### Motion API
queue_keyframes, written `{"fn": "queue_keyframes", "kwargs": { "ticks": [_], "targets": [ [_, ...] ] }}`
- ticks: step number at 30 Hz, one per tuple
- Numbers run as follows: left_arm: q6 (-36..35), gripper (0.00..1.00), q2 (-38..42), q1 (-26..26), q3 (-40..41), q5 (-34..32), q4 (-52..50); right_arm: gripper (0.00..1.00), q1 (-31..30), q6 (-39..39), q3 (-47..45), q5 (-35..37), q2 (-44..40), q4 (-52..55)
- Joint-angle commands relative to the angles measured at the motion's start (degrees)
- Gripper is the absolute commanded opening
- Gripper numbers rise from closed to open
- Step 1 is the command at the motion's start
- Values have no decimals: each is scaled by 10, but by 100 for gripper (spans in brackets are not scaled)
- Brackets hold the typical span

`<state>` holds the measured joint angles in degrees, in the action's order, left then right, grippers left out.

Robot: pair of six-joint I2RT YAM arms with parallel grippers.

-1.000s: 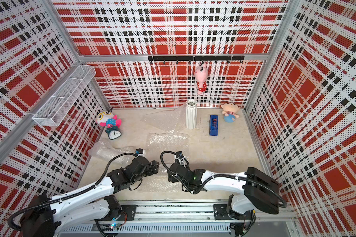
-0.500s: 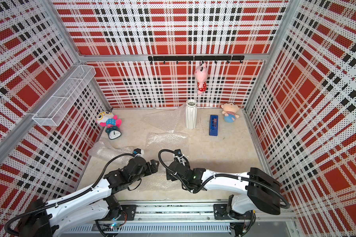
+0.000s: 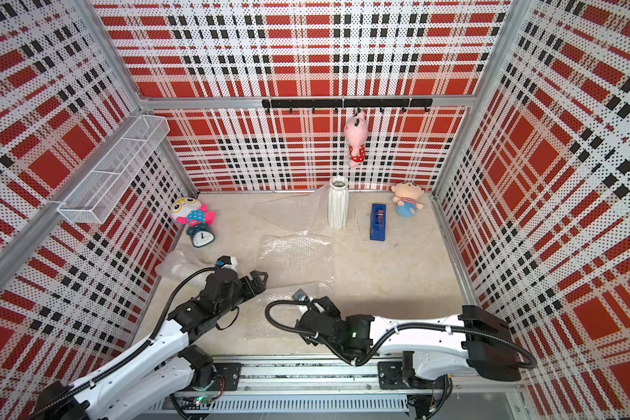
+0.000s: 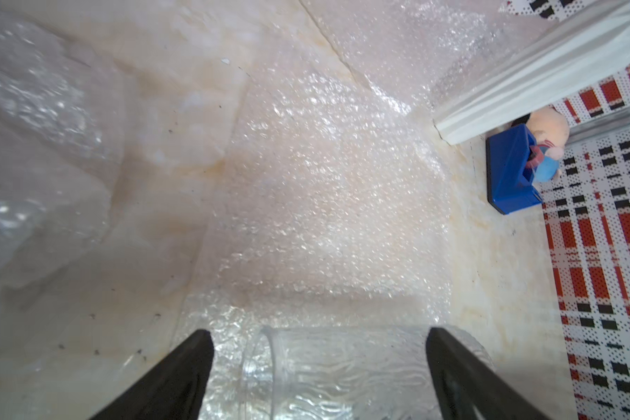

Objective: Wrap vases in bubble wrap
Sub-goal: Wrap the vase in bubble wrap.

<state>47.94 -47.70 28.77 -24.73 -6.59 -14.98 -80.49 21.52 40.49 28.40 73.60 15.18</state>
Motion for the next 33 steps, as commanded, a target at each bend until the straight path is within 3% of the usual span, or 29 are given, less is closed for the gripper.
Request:
{"fn": "queue_keyframes", "kwargs": {
  "ticks": [1,8,21,25,27,28,33],
  "targets": [
    [-20,94,-1,-28,4,28,13,73,-27,-73,11,-33,53,-1],
    [-23,95,23,-79,12,34,20,67,-49,-107,40,-55,150,7],
    [-26,95,6,-94,15,41,32,51,-49,-123,72,8,242,37],
    [-26,95,3,-96,17,43,33,39,-49,-130,84,31,266,48],
    [-26,95,-1,-95,19,43,35,15,-52,-136,85,41,268,47],
    [-25,95,-5,-95,21,40,36,9,-56,-141,84,50,264,42],
    [-15,95,-39,-58,25,12,48,0,-63,-154,72,85,234,8]
  ]
}}
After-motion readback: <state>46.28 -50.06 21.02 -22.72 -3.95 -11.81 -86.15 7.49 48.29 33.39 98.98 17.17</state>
